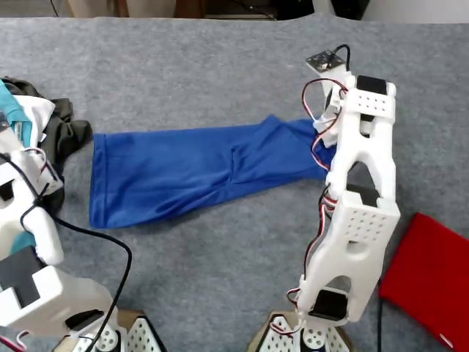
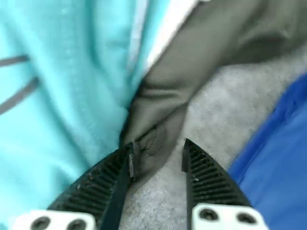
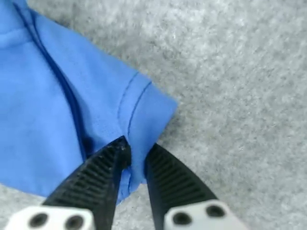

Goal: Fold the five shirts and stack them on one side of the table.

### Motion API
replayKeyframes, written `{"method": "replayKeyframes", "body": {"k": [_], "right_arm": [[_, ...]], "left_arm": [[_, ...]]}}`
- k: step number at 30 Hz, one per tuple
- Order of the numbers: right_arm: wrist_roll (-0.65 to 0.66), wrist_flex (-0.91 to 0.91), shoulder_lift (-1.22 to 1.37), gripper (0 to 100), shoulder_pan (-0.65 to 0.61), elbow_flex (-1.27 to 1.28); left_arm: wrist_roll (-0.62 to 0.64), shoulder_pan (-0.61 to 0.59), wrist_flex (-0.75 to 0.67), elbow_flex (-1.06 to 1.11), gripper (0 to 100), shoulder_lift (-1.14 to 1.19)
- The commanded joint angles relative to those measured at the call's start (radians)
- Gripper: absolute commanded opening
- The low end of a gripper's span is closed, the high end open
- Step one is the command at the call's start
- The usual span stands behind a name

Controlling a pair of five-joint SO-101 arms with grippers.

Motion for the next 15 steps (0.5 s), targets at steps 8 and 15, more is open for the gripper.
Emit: {"method": "replayKeyframes", "body": {"k": [8, 15], "right_arm": [[-0.037, 0.095, -0.205, 21.1, 0.018, -0.249], [-0.012, 0.203, -0.312, 21.0, 0.067, -0.311]], "left_arm": [[-0.006, 0.109, 0.198, -0.146, 25, -0.007], [-0.049, 0.227, 0.241, -0.282, 25, 0.131]]}}
